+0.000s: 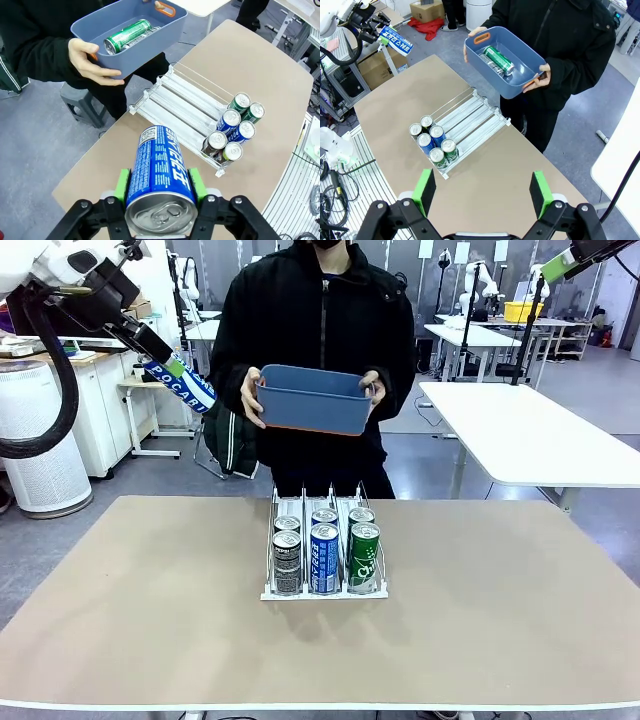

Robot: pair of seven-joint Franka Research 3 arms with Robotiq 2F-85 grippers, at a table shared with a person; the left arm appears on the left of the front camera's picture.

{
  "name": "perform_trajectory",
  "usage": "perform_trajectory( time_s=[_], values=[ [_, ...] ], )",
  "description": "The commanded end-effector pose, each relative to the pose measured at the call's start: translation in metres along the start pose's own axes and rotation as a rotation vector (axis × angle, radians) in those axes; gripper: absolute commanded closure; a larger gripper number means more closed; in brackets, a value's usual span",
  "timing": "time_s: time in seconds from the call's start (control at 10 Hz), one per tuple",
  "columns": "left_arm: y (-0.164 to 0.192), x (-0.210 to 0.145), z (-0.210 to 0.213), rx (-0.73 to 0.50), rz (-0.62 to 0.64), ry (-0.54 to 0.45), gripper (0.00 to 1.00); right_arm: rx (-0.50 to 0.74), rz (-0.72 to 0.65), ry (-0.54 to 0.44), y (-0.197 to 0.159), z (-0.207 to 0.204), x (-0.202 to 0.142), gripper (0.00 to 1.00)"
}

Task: Fill the beverage cans into the dispenser.
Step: Place the picked Ionic drink in the line of the Automatic Can Dispenser with the same cans.

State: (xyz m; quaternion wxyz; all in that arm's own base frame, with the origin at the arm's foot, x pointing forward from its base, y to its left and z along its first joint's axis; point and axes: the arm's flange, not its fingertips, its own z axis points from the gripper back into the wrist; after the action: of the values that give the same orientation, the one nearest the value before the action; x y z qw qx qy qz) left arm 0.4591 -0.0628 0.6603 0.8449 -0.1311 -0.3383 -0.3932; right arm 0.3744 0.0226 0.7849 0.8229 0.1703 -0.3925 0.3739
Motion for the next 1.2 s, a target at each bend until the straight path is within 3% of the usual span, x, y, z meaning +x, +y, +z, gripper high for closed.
perform_trajectory(
  time_s=[0.0,0.3,0.6,1.1],
  values=[
    [-0.009,-0.001,0.004,-0.021,-0.047,0.073,0.43,-0.006,-0.003,-0.005,-0.001,-0.001,-0.001,0.00],
    [-0.043,-0.004,0.002,-0.015,-0.118,0.159,0.43,-0.006,-0.003,-0.005,-0.001,-0.001,-0.001,0.00],
    [-0.074,-0.004,-0.004,-0.066,-0.175,0.175,0.43,-0.006,-0.003,-0.005,-0.001,-0.001,-0.001,0.00],
    [-0.149,-0.013,-0.053,-0.181,-0.274,0.298,0.43,-0.006,-0.003,-0.005,-0.001,-0.001,-0.001,0.00]
  ],
)
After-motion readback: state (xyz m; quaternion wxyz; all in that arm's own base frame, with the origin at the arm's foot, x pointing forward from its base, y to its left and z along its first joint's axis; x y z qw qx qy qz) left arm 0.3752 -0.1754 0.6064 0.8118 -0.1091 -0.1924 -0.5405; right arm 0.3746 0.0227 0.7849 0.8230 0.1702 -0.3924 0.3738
